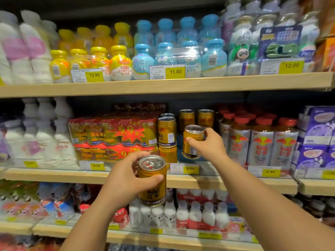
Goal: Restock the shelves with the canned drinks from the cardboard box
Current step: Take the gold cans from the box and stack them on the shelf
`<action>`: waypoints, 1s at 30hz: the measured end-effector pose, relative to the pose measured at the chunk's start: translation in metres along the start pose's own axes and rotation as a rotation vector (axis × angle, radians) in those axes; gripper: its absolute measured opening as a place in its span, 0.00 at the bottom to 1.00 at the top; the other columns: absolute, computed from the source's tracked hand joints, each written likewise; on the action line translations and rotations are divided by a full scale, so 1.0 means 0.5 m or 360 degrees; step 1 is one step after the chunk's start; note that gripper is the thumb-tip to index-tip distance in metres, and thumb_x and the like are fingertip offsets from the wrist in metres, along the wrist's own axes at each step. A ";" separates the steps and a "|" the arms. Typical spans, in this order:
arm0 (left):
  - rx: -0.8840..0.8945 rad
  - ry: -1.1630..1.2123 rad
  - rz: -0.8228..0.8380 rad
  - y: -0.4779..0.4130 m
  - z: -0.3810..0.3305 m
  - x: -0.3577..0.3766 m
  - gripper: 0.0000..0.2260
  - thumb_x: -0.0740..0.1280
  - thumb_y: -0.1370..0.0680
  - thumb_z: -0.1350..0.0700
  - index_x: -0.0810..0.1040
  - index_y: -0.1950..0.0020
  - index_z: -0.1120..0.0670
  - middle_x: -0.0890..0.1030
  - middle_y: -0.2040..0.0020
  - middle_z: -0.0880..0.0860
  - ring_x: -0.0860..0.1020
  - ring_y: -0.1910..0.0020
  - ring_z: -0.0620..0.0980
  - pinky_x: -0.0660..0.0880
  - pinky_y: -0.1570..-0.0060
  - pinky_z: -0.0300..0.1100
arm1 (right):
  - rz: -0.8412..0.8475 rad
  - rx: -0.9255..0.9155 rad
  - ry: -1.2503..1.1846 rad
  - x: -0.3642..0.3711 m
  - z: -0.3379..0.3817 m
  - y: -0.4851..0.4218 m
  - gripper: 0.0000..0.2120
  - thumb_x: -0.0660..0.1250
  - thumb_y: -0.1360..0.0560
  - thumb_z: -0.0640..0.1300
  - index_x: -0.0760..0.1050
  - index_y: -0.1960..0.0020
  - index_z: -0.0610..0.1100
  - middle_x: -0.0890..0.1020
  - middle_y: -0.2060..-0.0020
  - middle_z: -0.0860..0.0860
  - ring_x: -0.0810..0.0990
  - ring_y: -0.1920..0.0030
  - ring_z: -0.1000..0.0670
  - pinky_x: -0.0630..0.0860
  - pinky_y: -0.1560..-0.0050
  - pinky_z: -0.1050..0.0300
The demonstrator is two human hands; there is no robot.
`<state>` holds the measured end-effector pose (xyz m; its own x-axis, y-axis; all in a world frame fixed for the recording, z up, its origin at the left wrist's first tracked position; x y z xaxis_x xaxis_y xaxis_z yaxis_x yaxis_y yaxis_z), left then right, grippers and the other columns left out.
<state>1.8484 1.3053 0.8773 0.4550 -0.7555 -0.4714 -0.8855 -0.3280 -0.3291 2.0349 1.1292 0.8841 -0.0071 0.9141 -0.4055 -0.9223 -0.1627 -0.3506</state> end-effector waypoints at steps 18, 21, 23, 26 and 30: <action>-0.0089 -0.0043 -0.0094 -0.011 0.013 -0.020 0.27 0.79 0.38 0.51 0.75 0.41 0.47 0.83 0.49 0.45 0.81 0.51 0.42 0.77 0.53 0.37 | 0.0384 0.0222 0.0509 0.080 -0.063 -0.023 0.28 0.69 0.30 0.57 0.67 0.39 0.41 0.76 0.41 0.45 0.74 0.43 0.47 0.75 0.51 0.52; -0.0069 -0.0058 -0.0091 -0.013 0.006 -0.020 0.26 0.79 0.37 0.51 0.75 0.41 0.47 0.82 0.49 0.45 0.81 0.50 0.42 0.76 0.55 0.35 | 0.0220 -0.0023 0.0471 0.062 -0.018 0.007 0.37 0.68 0.28 0.55 0.55 0.27 0.43 0.62 0.30 0.45 0.63 0.30 0.46 0.68 0.36 0.50; -0.0062 -0.0074 -0.0099 -0.015 0.002 -0.019 0.26 0.78 0.37 0.51 0.75 0.41 0.47 0.82 0.48 0.44 0.80 0.51 0.41 0.75 0.57 0.33 | 0.0212 -0.0358 0.0174 0.044 0.036 0.059 0.35 0.67 0.28 0.45 0.54 0.26 0.47 0.59 0.29 0.49 0.59 0.29 0.52 0.62 0.30 0.52; -0.0045 -0.0055 -0.0124 -0.019 -0.005 -0.018 0.26 0.78 0.37 0.52 0.75 0.41 0.47 0.82 0.49 0.44 0.80 0.51 0.40 0.75 0.57 0.32 | 0.0829 -0.0576 0.0014 0.065 0.085 0.164 0.37 0.69 0.29 0.44 0.55 0.26 0.54 0.65 0.31 0.58 0.64 0.32 0.61 0.64 0.30 0.56; -0.0020 0.0010 -0.0117 -0.022 -0.010 -0.010 0.25 0.79 0.38 0.54 0.76 0.43 0.47 0.83 0.51 0.46 0.81 0.52 0.42 0.78 0.52 0.38 | 0.0779 -0.0500 -0.0070 0.108 0.090 0.219 0.43 0.75 0.35 0.56 0.53 0.28 0.59 0.68 0.34 0.62 0.70 0.36 0.60 0.74 0.38 0.56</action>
<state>1.8556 1.3097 0.8875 0.5183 -0.7326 -0.4412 -0.8508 -0.3896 -0.3526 1.9159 1.1775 0.8616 -0.4260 0.7181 -0.5503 -0.6489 -0.6664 -0.3673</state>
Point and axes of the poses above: each hand's wrist, its own y-axis away from the middle knuckle, its own x-axis out of the palm, z = x × y, the point moved 4 cm from there along -y, towards the middle knuckle
